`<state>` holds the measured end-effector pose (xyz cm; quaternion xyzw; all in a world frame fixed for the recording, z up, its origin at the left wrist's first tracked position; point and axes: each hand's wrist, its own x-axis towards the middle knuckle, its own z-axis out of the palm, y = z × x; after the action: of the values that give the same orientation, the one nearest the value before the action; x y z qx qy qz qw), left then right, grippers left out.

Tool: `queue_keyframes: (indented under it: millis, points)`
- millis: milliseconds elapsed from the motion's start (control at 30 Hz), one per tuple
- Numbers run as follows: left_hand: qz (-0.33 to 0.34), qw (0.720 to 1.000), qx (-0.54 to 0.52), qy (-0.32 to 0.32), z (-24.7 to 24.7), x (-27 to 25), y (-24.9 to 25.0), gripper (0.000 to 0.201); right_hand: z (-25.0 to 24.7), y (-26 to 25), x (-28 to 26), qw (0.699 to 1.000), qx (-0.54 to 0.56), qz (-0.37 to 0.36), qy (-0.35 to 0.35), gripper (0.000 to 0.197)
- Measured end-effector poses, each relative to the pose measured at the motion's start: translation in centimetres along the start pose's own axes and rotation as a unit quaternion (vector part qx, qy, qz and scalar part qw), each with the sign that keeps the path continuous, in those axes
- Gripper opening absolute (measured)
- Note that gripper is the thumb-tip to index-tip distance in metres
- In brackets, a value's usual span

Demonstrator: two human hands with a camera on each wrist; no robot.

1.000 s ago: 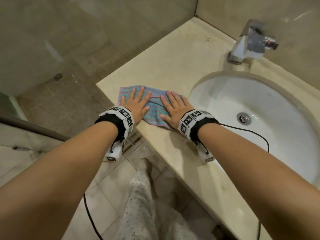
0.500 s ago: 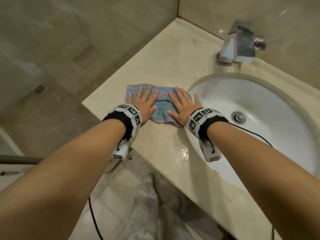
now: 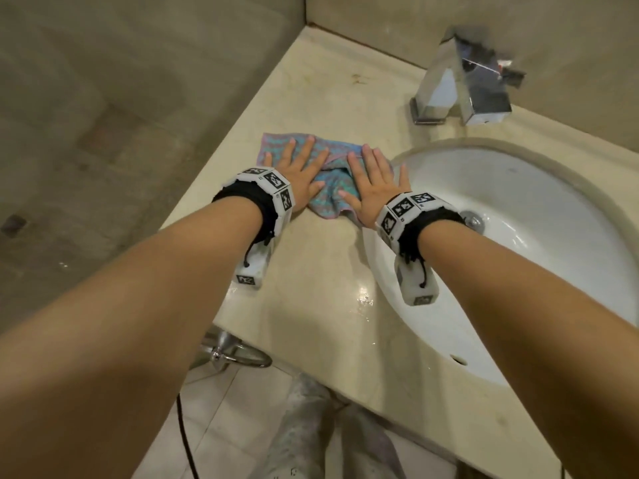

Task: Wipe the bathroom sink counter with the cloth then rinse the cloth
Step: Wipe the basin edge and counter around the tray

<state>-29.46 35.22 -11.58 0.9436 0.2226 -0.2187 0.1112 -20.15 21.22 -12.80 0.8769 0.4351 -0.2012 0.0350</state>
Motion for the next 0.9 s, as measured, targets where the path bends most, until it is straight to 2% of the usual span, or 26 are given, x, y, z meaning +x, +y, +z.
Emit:
queue_keyframes:
  millis: [333,433,700,900]
  points:
    - [0.029,0.999,0.017,0.019,1.1,-1.4,-1.0,0.06,1.0,-2.7,-1.3,0.998,0.001,0.041,0.052,0.068]
    - [0.026,0.999,0.011,0.017,2.0,-3.1,-1.1,0.06,1.9,-3.1,-2.6,0.999,-0.007,0.036,0.038,0.068]
    - [0.001,1.0,0.008,0.021,5.7,-9.8,-0.3,0.059,4.0,-4.3,-9.4,0.999,-0.049,-0.014,-0.018,0.068]
    - [-0.023,0.999,0.009,0.023,9.4,-15.6,3.3,0.059,6.7,-2.9,-16.1,0.996,-0.065,-0.051,-0.03,0.067]
